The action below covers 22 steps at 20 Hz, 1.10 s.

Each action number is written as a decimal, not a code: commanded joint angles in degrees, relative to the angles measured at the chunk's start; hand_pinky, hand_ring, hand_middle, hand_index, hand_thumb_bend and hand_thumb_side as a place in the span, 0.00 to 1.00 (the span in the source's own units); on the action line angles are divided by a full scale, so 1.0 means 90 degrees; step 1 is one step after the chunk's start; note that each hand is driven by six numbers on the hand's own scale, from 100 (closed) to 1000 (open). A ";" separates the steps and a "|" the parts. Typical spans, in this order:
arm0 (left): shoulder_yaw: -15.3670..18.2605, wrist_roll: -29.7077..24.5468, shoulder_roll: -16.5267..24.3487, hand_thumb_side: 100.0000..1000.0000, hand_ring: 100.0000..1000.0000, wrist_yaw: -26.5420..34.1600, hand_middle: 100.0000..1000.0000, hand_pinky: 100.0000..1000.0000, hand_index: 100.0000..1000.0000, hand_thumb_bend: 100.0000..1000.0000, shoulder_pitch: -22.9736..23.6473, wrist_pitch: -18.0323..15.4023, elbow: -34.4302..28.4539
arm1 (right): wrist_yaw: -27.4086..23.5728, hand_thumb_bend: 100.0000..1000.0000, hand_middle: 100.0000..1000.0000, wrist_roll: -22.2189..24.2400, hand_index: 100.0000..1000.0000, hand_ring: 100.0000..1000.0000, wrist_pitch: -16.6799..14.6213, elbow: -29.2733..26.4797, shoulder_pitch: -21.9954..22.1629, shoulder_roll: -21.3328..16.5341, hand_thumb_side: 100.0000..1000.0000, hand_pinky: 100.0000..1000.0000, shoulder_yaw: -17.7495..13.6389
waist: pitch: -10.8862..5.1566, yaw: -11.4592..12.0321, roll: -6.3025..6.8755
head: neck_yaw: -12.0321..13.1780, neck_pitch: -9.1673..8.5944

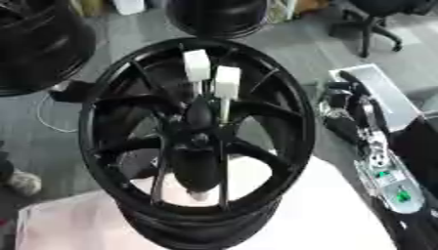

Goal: Pull the pin out of the wheel hub.

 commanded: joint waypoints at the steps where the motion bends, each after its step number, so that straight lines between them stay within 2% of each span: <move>1: 0.0027 -0.0030 0.0035 0.84 0.57 0.0017 0.63 0.57 0.75 0.45 -0.0032 -0.0015 -0.0129 | 0.0027 0.00 0.70 -0.0023 0.93 0.64 -0.0005 -0.0083 -0.0040 -0.0087 0.15 0.68 -0.0062 | -0.0103 0.0003 -0.0003 | -0.0012 -0.0055; 6: 0.0015 -0.0041 0.0028 0.84 0.57 0.0022 0.63 0.56 0.75 0.45 -0.0030 -0.0011 -0.0120 | 0.0044 0.00 0.71 -0.0010 0.94 0.63 0.0002 -0.0091 -0.0015 -0.0201 0.15 0.68 -0.0077 | -0.0113 0.0016 0.0000 | -0.0023 -0.0047; 9: 0.0010 -0.0057 0.0057 0.84 0.57 0.0016 0.63 0.56 0.75 0.45 -0.0017 -0.0011 -0.0115 | 0.0158 0.00 0.72 0.0062 0.94 0.61 0.0112 -0.0185 -0.0051 -0.0577 0.15 0.68 -0.0159 | -0.0122 0.0033 -0.0024 | -0.0019 -0.0042; 12: 0.0013 -0.0057 0.0107 0.84 0.57 -0.0001 0.63 0.56 0.75 0.45 0.0008 -0.0008 -0.0108 | 0.0426 0.00 0.72 0.0170 0.94 0.58 0.0320 -0.0472 -0.0348 -0.1041 0.14 0.66 -0.0270 | -0.0141 0.0033 -0.0096 | -0.0016 -0.0011; 13: 0.0010 -0.0060 0.0116 0.84 0.57 -0.0007 0.63 0.56 0.75 0.45 0.0015 -0.0006 -0.0105 | 0.0523 0.00 0.73 0.0251 0.94 0.57 0.0398 -0.0562 -0.0494 -0.1200 0.35 0.66 -0.0247 | -0.0148 0.0034 -0.0117 | -0.0014 -0.0006; 14: 0.0000 -0.0070 0.0124 0.84 0.57 -0.0012 0.63 0.56 0.75 0.45 0.0027 -0.0002 -0.0100 | 0.0625 0.00 0.73 0.0346 0.94 0.56 0.0474 -0.0643 -0.0654 -0.1368 0.14 0.65 -0.0175 | -0.0161 0.0042 -0.0140 | -0.0021 0.0005; 18: -0.0092 -0.0178 0.0127 0.84 0.57 -0.0040 0.63 0.56 0.76 0.45 0.0045 0.0020 -0.0069 | 0.0933 0.00 0.76 0.0771 0.96 0.50 0.0532 -0.0750 -0.1351 -0.2071 0.15 0.60 0.0432 | -0.0197 0.0154 -0.0189 | -0.0129 0.0041; 22: -0.0149 -0.0287 0.0159 0.85 0.57 -0.0063 0.63 0.56 0.76 0.46 0.0053 0.0019 -0.0063 | 0.0703 0.00 0.77 0.1176 0.96 0.44 0.0253 -0.0543 -0.2010 -0.2730 0.17 0.54 0.1086 | -0.0193 0.0299 -0.0223 | -0.0195 0.0056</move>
